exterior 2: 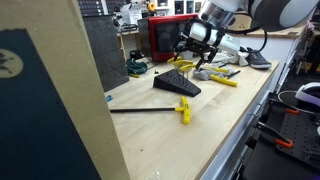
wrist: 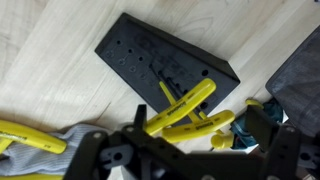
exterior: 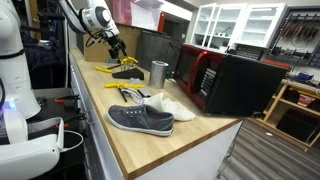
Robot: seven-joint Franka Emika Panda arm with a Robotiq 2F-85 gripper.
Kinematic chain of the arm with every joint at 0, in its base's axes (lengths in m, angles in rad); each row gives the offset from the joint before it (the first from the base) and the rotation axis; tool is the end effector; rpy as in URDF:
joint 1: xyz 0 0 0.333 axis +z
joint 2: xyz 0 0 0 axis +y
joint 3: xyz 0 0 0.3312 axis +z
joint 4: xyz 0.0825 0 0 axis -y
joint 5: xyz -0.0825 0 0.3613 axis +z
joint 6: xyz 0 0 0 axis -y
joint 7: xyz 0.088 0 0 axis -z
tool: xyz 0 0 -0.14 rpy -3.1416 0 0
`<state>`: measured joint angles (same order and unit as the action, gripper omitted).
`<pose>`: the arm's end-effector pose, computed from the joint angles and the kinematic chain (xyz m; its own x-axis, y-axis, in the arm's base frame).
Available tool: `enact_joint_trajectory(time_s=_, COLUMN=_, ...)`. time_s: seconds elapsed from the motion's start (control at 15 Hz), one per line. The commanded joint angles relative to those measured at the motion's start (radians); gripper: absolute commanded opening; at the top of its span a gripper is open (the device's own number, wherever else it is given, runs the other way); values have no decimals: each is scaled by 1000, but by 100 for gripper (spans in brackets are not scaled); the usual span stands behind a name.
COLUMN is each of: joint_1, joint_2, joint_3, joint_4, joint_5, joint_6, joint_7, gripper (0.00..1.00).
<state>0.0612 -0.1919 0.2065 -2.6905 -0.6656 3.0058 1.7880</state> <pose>0.4077 0.1543 0.3424 0.5521 -0.7708 0.3179 -0.6530 -0.6368 -0.4100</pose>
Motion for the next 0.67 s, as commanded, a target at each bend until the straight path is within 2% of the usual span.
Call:
enact_joint_trajectory(time_s=0.0, joint_1=-5, joint_2=-14, joint_3=-27, joint_4=-9, joint_5=-18, joint_6=3, joint_7=-70, gripper=100)
enact_joint_trajectory(time_s=0.33, joint_1=-15, joint_2=-21, joint_3=-35, joint_4=-4, joint_5=-50, joint_6=-5, joint_7=-116, gripper=100)
enact_joint_trajectory(time_s=0.6, joint_1=17, joint_2=-45, joint_3=-30, joint_4=-25, joint_5=-26, joint_6=-8, joint_7=-132, gripper=100)
